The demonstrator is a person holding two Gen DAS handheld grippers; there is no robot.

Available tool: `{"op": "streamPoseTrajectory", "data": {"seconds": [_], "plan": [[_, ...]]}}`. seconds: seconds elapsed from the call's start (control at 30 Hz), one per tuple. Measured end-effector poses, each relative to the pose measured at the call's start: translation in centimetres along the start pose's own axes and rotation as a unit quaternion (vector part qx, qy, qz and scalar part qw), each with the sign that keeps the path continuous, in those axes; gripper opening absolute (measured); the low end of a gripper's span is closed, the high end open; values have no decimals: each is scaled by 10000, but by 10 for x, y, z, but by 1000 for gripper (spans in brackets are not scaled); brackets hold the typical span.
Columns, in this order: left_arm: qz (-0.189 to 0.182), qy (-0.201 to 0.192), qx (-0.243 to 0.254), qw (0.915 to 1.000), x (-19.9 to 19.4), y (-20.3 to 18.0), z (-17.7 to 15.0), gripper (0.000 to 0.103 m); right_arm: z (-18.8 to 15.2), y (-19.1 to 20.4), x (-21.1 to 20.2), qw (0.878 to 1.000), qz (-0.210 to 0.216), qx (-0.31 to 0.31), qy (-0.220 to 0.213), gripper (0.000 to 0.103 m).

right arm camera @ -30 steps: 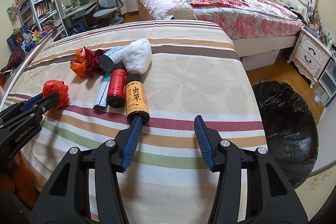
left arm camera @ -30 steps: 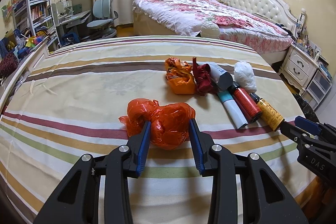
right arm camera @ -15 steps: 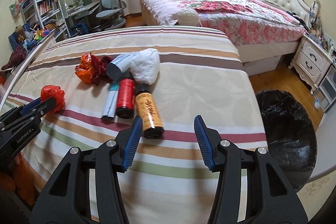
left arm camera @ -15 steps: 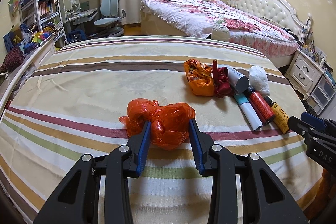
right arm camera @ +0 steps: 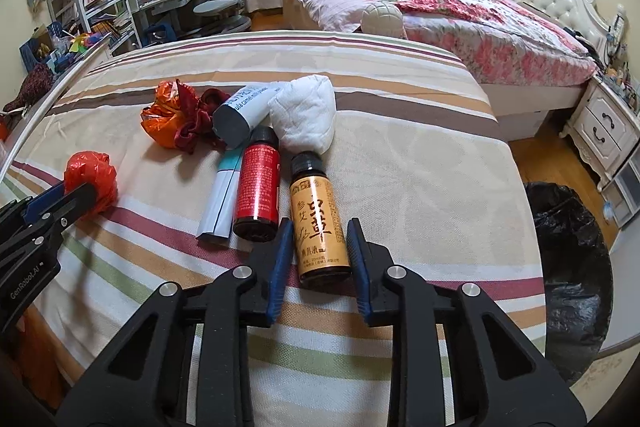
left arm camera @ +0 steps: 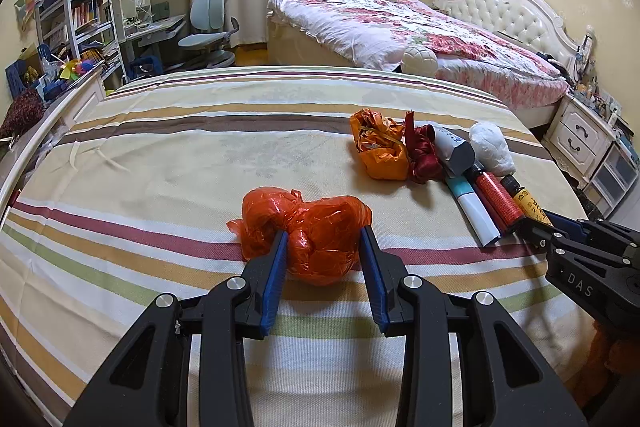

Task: Collect trash
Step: 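Grasp the gold bottle with the right tool while the left tool holds the bag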

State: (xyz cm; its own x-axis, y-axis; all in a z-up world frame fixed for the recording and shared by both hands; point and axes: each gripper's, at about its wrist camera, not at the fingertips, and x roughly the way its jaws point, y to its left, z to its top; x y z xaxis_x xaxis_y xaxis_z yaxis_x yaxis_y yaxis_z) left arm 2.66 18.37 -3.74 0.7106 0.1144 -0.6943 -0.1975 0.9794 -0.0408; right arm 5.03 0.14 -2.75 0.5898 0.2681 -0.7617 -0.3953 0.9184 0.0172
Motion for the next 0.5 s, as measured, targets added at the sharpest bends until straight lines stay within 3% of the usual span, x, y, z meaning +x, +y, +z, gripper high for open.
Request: {"op": "streamPoseTrajectory", "data": {"seconds": [0.5], "plan": [[-126,-71,93,9999,-11,-16,-6,36,-21,-18,-36,9985,29,439,-334,23]]}}
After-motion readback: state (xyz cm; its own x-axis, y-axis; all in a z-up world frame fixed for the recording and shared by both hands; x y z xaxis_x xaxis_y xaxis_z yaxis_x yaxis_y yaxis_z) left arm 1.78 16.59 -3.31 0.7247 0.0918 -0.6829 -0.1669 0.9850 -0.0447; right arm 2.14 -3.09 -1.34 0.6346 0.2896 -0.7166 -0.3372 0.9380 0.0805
